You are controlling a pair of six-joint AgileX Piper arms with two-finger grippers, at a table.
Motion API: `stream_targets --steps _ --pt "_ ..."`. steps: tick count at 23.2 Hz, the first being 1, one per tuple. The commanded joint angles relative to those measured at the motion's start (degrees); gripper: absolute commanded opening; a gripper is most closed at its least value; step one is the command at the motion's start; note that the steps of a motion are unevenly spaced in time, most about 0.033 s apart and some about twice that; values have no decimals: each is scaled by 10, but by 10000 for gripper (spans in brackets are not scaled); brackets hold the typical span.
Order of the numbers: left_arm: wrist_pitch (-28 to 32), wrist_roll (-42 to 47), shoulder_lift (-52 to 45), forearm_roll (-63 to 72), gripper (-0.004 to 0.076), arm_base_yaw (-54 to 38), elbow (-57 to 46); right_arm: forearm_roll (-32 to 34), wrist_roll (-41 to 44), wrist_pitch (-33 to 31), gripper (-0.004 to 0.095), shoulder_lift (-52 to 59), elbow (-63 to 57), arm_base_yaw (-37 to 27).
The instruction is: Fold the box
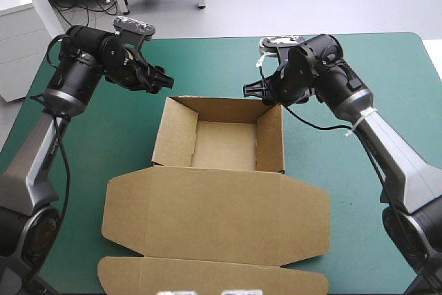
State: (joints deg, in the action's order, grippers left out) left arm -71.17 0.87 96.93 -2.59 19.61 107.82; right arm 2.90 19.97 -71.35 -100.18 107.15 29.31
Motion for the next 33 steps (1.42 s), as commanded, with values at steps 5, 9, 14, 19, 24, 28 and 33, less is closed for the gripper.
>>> stream_targets --steps 5,9,14,19,24,28,33 --pt "-25 -15 -150 -75 -4 1 20 3 -18 -6 471 34 -14 -10" --pt "-25 -16 -239 -71 -5 1 19 3 -18 -5 471 28 -76 -10" --pt "-24 -34 -333 -9 -8 1 -30 -24 -14 -5 471 -18 -82 -13" --pt "-18 -35 -446 -21 -8 1 -210 -48 -15 -5 471 -64 -82 -13" --pt "2 -35 -559 -22 -8 1 -404 -81 -56 -5 314 -71 -82 -13" --pt "2 -30 -630 -17 -8 1 -519 -72 -58 -5 25 -70 -82 -13" --pt "4 -26 -713 26 -9 1 -665 -55 -57 -5 -20 -70 -82 -13"
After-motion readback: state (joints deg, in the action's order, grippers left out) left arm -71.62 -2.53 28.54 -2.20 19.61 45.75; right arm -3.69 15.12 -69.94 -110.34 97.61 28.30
